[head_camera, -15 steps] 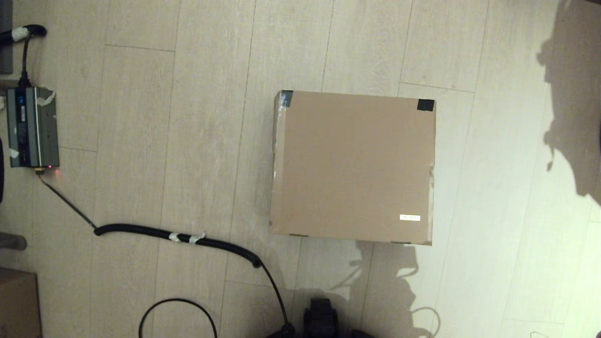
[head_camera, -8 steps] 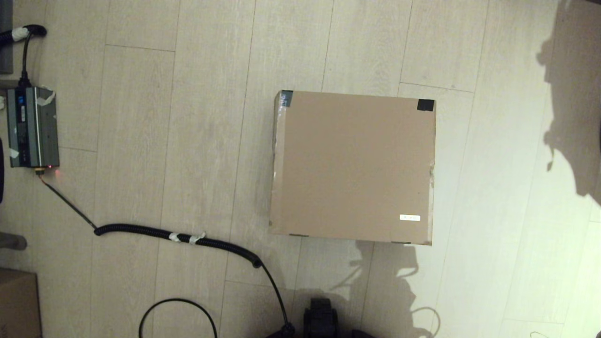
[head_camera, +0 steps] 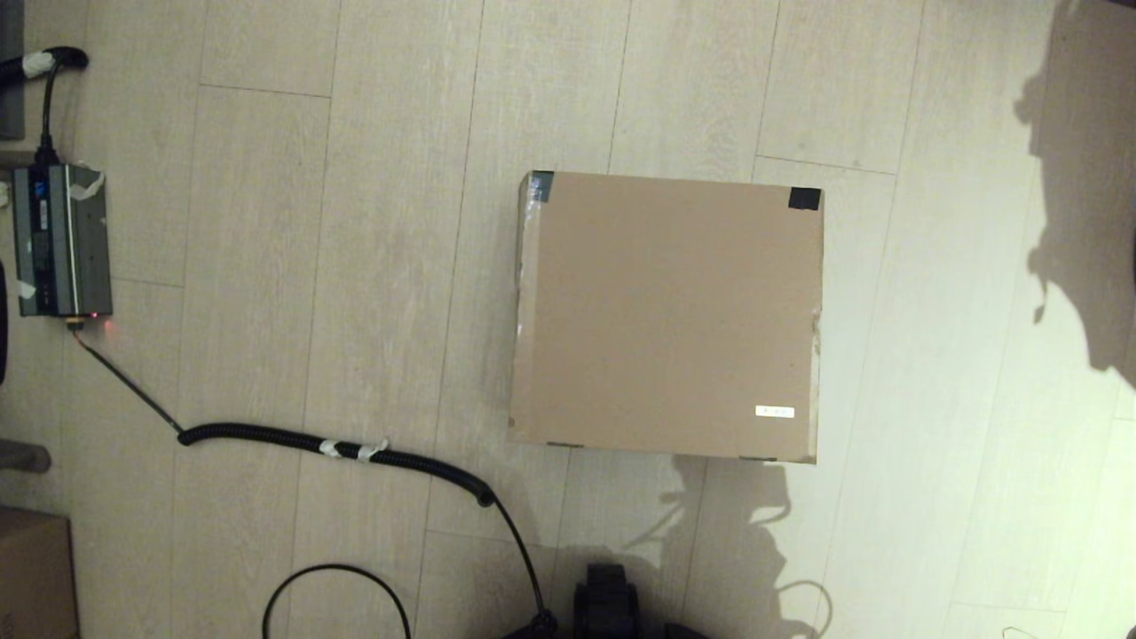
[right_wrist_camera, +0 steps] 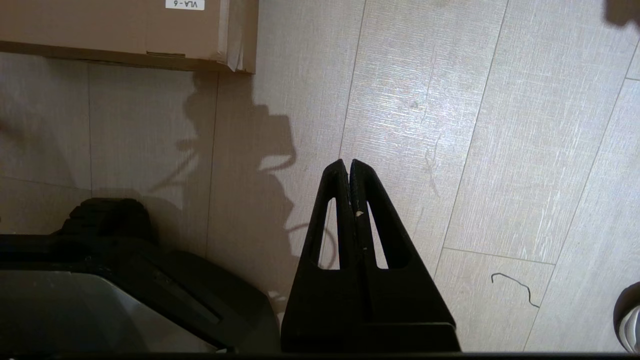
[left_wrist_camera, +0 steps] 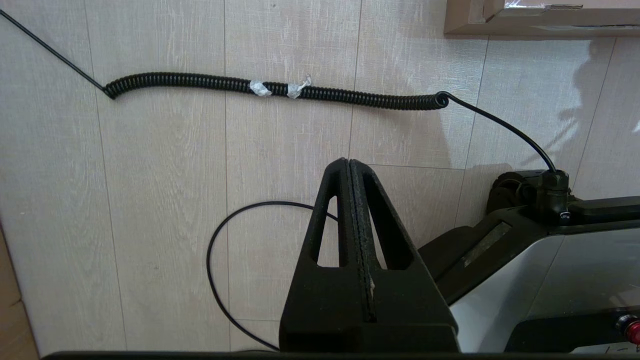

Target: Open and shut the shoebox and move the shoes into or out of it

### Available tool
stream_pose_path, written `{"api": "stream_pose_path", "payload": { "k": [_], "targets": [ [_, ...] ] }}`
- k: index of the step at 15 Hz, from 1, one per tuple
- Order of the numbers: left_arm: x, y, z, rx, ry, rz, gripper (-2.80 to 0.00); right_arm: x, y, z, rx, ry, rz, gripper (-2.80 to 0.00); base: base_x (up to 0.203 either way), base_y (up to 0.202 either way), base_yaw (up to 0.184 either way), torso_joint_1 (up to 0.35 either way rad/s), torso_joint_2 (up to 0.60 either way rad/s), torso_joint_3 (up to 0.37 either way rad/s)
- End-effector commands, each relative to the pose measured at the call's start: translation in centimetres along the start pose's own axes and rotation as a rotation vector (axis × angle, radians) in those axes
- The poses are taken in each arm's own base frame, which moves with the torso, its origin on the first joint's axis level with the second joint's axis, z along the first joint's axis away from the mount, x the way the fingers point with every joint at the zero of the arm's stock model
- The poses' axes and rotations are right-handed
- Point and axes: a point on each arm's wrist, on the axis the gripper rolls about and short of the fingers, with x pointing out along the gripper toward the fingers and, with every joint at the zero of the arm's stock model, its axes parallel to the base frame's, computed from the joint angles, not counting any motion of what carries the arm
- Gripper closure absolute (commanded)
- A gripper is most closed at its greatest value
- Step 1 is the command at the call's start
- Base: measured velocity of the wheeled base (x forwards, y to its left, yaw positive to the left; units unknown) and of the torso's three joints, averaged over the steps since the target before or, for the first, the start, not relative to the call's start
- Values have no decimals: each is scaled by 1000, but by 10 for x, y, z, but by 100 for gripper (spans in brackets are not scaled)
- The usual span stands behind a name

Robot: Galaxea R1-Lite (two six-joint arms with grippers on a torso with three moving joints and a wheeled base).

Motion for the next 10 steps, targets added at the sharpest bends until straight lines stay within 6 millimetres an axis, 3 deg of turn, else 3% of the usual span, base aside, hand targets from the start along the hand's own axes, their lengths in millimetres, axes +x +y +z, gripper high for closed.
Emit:
{"api": "stream_pose_path", "payload": {
  "k": [1,10],
  "targets": [
    [0,0,0,0,-1,-1,0,0,0,0,0,2,0,0,0,0,0,0,0,0],
    [0,0,0,0,-1,1,0,0,0,0,7,2,-4,0,0,0,0,0,0,0]
  ]
}}
